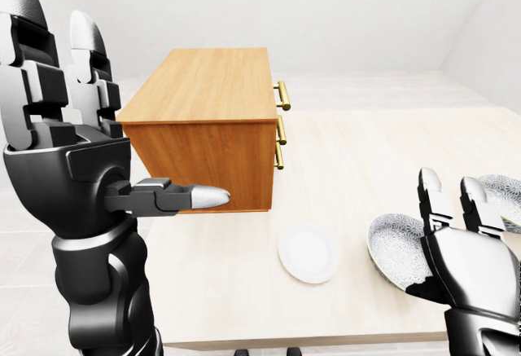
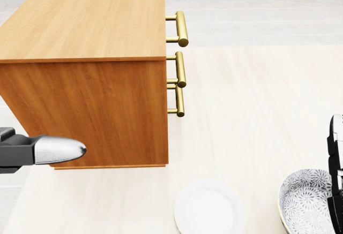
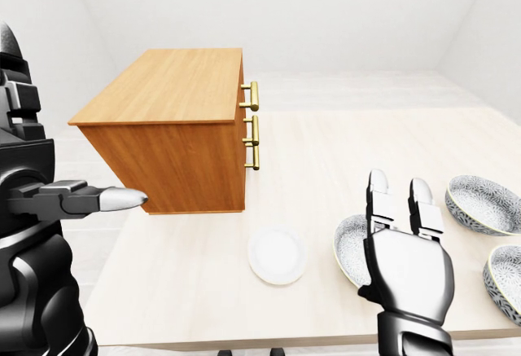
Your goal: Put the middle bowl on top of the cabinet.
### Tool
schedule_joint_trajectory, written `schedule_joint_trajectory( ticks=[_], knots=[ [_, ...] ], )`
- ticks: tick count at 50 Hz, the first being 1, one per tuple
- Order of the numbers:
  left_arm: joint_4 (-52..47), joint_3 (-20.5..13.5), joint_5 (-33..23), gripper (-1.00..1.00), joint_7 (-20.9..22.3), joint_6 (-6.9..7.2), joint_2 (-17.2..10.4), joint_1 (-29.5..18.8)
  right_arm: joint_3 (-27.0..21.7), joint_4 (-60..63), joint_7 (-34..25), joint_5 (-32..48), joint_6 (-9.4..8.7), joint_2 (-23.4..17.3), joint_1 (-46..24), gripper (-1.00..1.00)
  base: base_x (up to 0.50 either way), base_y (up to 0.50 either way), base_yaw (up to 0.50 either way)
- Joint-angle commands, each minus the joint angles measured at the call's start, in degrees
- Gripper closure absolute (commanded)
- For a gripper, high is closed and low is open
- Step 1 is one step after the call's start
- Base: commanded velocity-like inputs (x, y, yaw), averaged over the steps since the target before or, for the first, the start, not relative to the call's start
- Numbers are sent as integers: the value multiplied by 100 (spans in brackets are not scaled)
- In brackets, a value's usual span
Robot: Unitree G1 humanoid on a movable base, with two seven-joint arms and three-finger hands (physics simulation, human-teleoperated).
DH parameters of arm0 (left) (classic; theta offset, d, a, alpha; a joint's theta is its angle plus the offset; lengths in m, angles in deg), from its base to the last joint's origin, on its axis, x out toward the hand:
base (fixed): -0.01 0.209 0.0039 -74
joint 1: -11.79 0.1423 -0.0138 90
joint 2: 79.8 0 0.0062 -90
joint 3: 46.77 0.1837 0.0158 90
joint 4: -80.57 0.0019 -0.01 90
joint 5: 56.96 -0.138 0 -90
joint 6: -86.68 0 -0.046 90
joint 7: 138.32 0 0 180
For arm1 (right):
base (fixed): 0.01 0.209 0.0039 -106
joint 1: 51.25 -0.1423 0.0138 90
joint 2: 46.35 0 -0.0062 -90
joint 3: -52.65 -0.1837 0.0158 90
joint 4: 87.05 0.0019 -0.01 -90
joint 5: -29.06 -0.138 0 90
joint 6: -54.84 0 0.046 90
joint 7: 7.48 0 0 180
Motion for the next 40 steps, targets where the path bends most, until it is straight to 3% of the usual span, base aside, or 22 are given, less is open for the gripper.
schedule_joint_trajectory(
  ticks=[1, 3, 8, 16, 30, 40],
  knots=[
    [98, 0, -26, -100, -94, 0, -6, -188, 299, -303, 368, 646, 0, -36, 149, -100, 0, 0, 0],
    [87, -9, -12, -100, -94, 0, -4, -188, 349, -346, 456, 953, 0, -57, 146, -100, 0, 0, 0],
    [86, -6, 3, -100, -97, 0, -8, -178, 428, -485, 528, 820, 0, -104, 129, -100, 0, 0, 0],
    [114, 30, -17, -100, -80, 0, -20, -169, 847, -975, 1352, 1734, 0, -168, 475, -100, 0, 0, 0],
    [88, 24, -50, -100, -81, 0, -13, -178, 1361, -1293, 1743, 1891, 0, -476, 749, -100, 0, 0, 0],
    [105, 28, -60, -100, -72, 0, -16, -185, 1476, -1718, 1928, 1828, 0, -749, 751, -100, 0, 0, 0]
  ],
)
